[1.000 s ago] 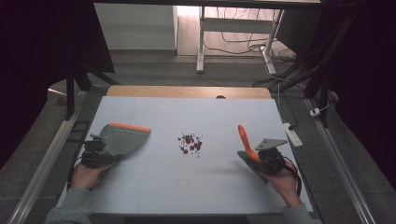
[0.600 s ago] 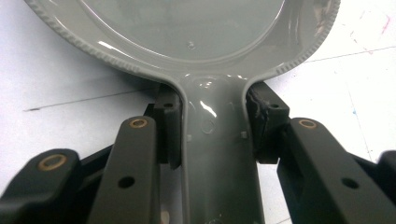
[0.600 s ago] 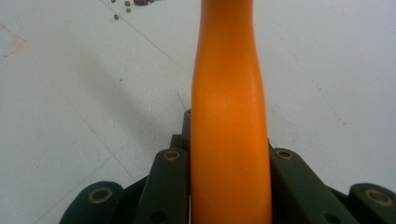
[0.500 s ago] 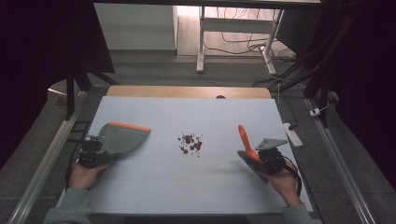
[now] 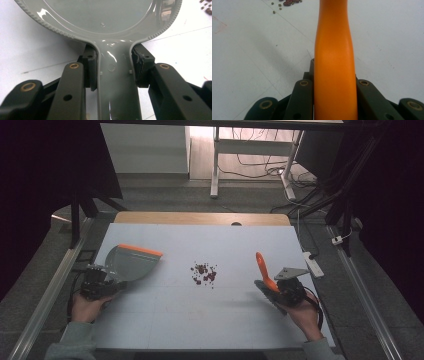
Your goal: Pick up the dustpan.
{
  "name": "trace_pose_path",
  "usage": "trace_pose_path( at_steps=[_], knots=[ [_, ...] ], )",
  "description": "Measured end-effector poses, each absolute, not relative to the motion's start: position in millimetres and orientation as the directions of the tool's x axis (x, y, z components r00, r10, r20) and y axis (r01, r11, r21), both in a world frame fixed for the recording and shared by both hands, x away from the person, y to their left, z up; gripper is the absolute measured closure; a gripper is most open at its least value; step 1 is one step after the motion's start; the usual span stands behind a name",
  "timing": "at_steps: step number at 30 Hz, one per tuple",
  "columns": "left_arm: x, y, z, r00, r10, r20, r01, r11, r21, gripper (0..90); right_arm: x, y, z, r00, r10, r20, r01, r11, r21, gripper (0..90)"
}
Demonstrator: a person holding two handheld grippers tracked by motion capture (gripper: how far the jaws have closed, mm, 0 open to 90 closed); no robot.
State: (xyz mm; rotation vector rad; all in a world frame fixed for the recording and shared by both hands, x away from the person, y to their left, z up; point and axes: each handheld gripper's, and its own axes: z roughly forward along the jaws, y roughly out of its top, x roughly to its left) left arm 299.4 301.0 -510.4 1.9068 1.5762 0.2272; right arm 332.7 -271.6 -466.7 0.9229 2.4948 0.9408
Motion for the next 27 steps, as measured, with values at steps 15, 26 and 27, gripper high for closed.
trace_pose_path(
  at_steps=[15,26,27],
  knots=[
    [289,299,-492,0.34,0.899,-0.275,0.743,-0.078,0.665,61.6,337,-274,-460,-0.735,0.676,-0.051,0.457,0.549,0.7,77.0],
    [287,296,-486,0.401,0.872,-0.281,0.712,-0.103,0.695,61.6,336,-275,-459,-0.726,0.686,-0.059,0.455,0.543,0.705,77.0],
    [287,295,-485,0.407,0.872,-0.273,0.709,-0.113,0.696,61.6,336,-275,-459,-0.726,0.684,-0.064,0.454,0.547,0.703,77.0]
  ],
)
